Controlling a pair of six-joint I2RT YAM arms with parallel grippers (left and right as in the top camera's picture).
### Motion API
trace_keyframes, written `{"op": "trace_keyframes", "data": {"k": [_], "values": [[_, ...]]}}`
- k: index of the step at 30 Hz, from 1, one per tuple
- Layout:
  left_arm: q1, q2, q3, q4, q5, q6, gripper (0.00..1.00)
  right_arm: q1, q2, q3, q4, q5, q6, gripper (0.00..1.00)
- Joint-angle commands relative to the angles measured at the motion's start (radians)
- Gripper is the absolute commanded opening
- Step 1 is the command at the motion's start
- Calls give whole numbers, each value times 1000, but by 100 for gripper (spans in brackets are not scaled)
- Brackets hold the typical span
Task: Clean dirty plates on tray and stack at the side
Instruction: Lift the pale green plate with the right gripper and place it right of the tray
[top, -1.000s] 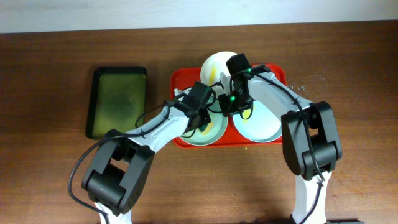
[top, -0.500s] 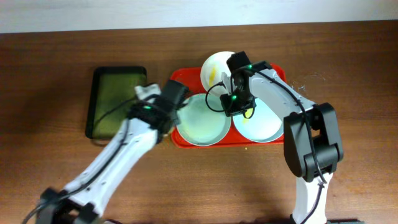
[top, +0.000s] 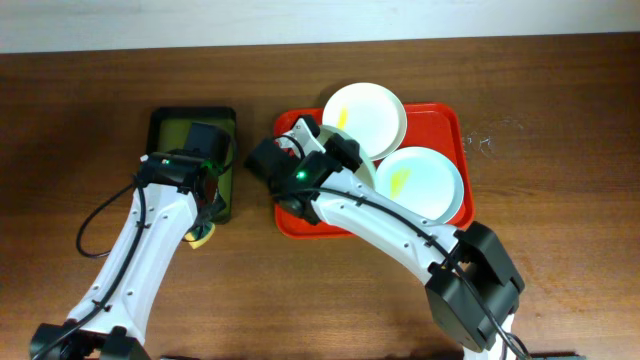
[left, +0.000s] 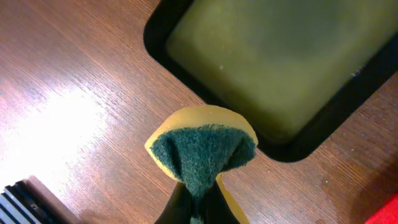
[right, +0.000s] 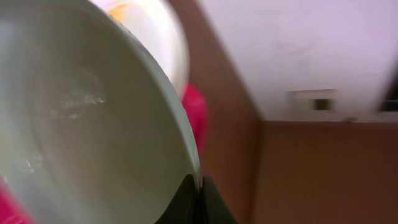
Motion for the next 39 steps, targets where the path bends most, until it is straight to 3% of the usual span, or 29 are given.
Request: {"op": "trace_keyframes", "data": {"k": [1,7,11,14,16,17,23,27,32,35,39], "values": [[5,-10,-1,-8,-25,13,0,22,-18,12,3,260,7,4],[5,-10,-1,-10,-25,13,0,24,-18,12,3,290,5,4],[5,-10,-1,-10,-25,13,0,16,-18,12,10,129,5,4],[5,-10,-1,-10,-25,13,0,-60,-18,12,50,-125,21,4],[5,-10,-1,-11,-25,13,0,-186,-18,12,63,-386,69,4],[5,-10,-1,-10,-26,13,0,-287,-18,13,55,-633,69,4],[5,-10,-1,8,-25,13,0,-793,-17,13,78,-1502,68,4],[5,-10,-1,12,-25,13,0,-1048,-13,12,121,-1727,68,4],[5,-10,-1,21,-25,13,0,-1273,10,11,204,-1755,70,4],[5,-10,-1,21,-25,12,0,-1358,66,7,230,-1519,201,4],[5,-10,-1,20,-26,13,0,-1392,150,5,271,-1467,267,4]]}}
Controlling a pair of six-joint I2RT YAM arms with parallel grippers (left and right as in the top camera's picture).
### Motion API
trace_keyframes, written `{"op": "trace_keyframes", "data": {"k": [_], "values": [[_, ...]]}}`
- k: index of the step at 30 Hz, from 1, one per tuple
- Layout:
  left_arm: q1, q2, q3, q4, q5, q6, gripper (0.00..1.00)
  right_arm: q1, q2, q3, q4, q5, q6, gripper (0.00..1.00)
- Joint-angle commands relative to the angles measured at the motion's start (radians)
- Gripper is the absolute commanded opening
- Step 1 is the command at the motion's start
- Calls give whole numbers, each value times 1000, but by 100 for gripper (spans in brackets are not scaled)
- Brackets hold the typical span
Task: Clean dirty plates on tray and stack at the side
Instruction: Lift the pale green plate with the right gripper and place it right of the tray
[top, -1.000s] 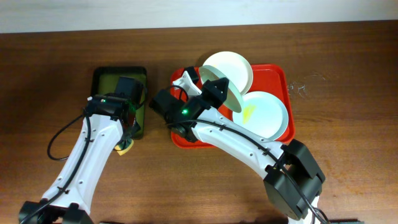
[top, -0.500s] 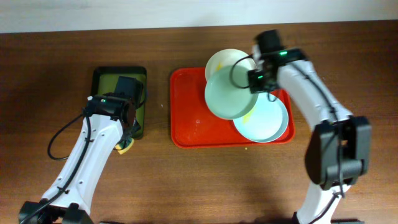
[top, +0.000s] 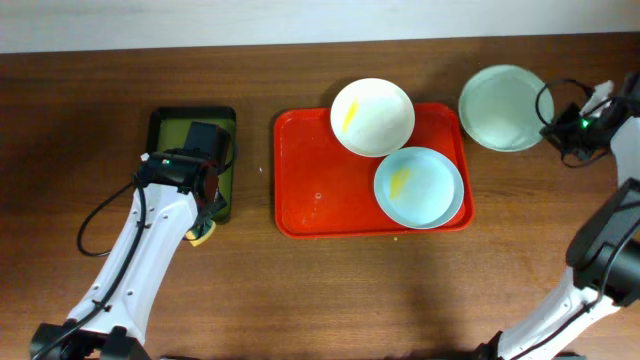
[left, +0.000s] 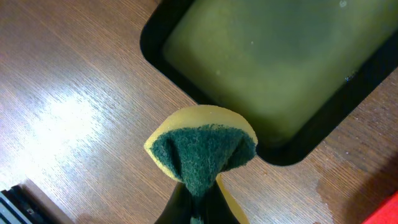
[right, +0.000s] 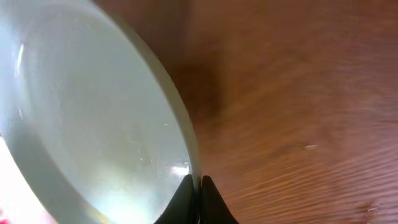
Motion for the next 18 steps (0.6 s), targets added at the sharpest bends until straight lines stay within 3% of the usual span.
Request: {"op": "trace_keyframes", "data": {"k": [1,3,4,5,6,12,16,18], "values": [[5,-10,-1,2,-22,9,0,-14,62,5,19,105,132,4],[5,-10,-1,2,-22,9,0,-16,72,5,35,122,133,7],[5,-10,-1,5,-22,9,0,-16,72,5,33,122,133,26],[5,-10,-1,13,-22,9,0,-16,71,5,29,122,134,68],[5,-10,-1,20,-22,9,0,-16,68,13,24,121,145,80],[5,-10,-1,26,-25,17,0,12,-45,202,-87,72,82,82],[4,-10,-1,64,-21,17,0,138,-58,260,-65,-2,60,80],[4,-10,-1,66,-21,17,0,257,-31,260,-46,-10,-79,75]]}}
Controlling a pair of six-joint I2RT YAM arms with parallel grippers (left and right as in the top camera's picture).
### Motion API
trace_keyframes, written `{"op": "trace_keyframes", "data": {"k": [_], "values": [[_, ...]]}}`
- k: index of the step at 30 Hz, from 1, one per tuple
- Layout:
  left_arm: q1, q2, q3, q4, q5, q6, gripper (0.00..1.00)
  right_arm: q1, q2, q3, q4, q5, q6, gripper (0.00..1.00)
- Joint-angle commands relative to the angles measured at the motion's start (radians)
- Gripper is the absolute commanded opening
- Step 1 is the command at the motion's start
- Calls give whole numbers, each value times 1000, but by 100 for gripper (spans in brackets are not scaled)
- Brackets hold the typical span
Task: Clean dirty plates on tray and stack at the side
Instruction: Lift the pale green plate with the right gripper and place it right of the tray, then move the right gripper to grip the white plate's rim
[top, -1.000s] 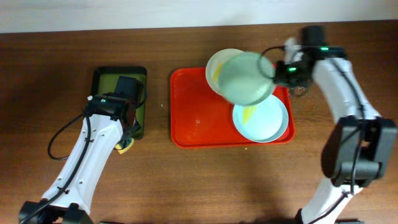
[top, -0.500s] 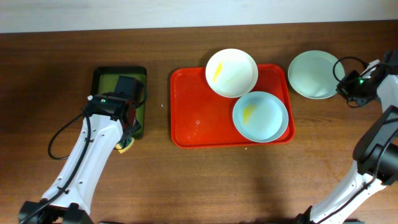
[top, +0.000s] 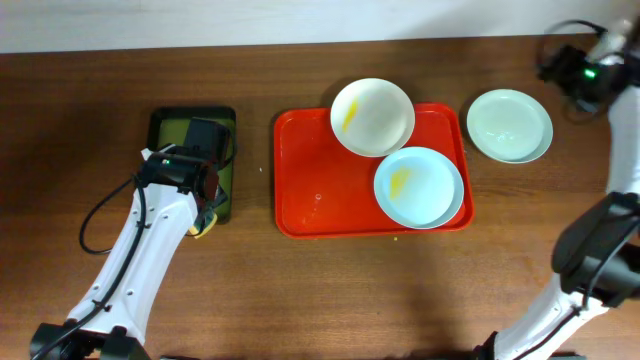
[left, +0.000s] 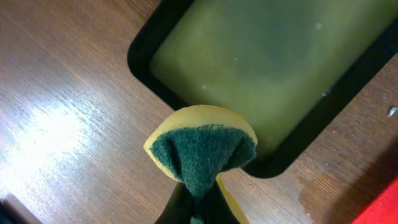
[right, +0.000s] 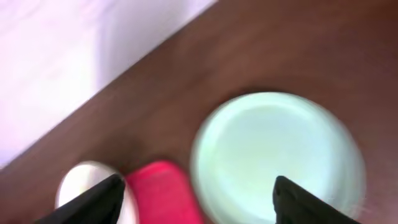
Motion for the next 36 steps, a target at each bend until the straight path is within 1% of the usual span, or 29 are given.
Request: {"op": "trace_keyframes", "data": {"k": [1,2,3,4,5,7,8,11,13,15,16,18,23,24,27,29,31,33,36], "values": [[5,-10,0,4,-18,10,0,178,42,0,11,-37,-228,75],[5,-10,-1,4,-18,10,0,237,63,0,14,-13,-293,75],[5,-10,-1,4,-18,10,0,288,86,0,25,56,-298,75],[5,-10,-1,4,-18,10,0,347,121,-1,47,166,-298,75],[5,-10,-1,4,-19,10,0,383,151,-1,64,215,-298,75],[5,-10,-1,5,-20,13,0,438,216,-1,83,274,-261,68],[5,-10,-1,5,-20,13,0,448,233,-1,85,283,-243,68],[5,-10,-1,13,-23,13,0,454,281,-1,72,275,-231,59],[5,-10,-1,27,-23,13,0,454,299,-1,67,268,-231,55],[5,-10,-1,31,-22,13,0,455,317,-1,68,220,-231,45],[5,-10,-1,31,-22,13,0,459,317,-1,68,206,-230,33],[5,-10,-1,31,-23,13,0,469,317,-1,67,206,-231,25],[5,-10,-1,30,-22,13,0,492,317,-1,36,207,-231,23],[5,-10,-1,30,-22,14,0,495,317,-1,34,206,-230,20],[5,-10,-1,30,-23,17,0,497,317,-1,14,206,-231,4],[5,-10,-1,30,-22,16,0,504,317,-1,-14,177,-237,4],[5,-10,-1,32,-22,16,0,521,317,-1,-58,61,-295,4],[5,-10,-1,36,-22,16,0,549,317,-1,-103,52,-304,4],[5,-10,-1,35,-22,17,0,600,317,-1,-162,56,-359,4]]}}
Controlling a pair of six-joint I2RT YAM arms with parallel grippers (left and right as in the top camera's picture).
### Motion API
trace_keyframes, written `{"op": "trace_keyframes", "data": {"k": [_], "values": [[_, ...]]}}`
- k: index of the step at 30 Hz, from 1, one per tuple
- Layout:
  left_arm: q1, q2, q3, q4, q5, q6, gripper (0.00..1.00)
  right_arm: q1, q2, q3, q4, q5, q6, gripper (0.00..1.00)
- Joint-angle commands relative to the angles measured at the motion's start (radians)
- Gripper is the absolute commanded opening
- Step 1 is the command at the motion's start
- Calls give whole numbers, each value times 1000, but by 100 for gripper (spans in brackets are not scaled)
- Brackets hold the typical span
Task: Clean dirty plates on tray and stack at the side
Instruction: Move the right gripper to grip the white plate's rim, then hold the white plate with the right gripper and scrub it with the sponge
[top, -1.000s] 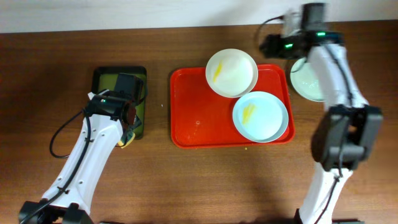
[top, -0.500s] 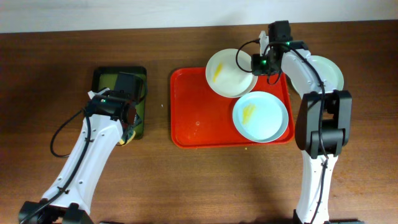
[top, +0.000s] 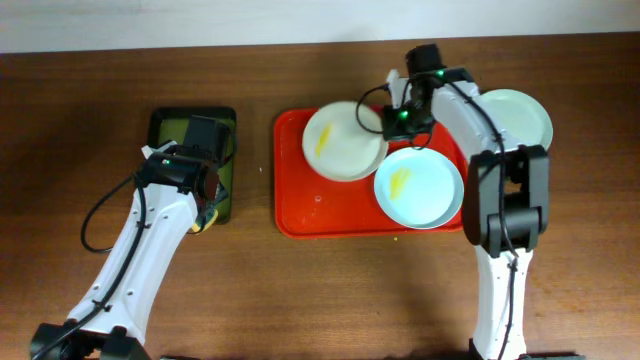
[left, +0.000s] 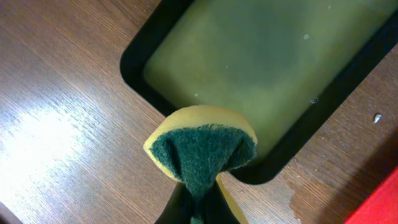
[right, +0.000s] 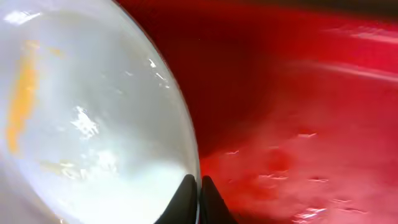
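A white plate (top: 340, 142) with a yellow smear lies on the left half of the red tray (top: 300, 205). My right gripper (top: 391, 122) is shut on its right rim. The right wrist view shows the fingers pinching that plate (right: 87, 124) at its edge, right gripper (right: 199, 194). A pale blue plate (top: 420, 188) with a yellow smear sits at the tray's right. A clean pale plate (top: 518, 116) rests on the table right of the tray. My left gripper (left: 200, 208) is shut on a folded yellow-green sponge (left: 202, 148) beside the black tub.
The black tub (top: 165, 130) holds greenish liquid (left: 261, 62) and stands left of the tray. Water drops mark the wood between tub and tray. The table's back edge meets a white wall behind the tray.
My right gripper was open at the far right, by the pale plate on the table. Now it is shut on the white plate's rim, and that plate has shifted left on the tray.
My right gripper first held a pale plate over the tray's left part, then held it over the table right of the tray. Then the plate lay there and the gripper was open. Now it grips the white plate. The left gripper kept the sponge by the tub.
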Motion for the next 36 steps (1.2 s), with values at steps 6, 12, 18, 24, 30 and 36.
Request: {"op": "trace_keyframes", "data": {"k": [6,12,18,24,30,36], "values": [[5,-10,-1,28,-13,13,0,62,19,-1,-83,-24,-60,17],[31,43,-27,312,60,13,0,98,19,-1,-79,-21,-60,23],[128,292,-32,628,72,13,0,118,20,-1,-68,-8,-60,23],[183,460,-32,685,186,13,2,118,20,-1,-60,14,-60,23],[185,360,21,632,195,156,0,118,20,-5,-60,14,-60,23],[164,29,32,583,460,178,0,118,20,-25,-42,13,-60,21]]}}
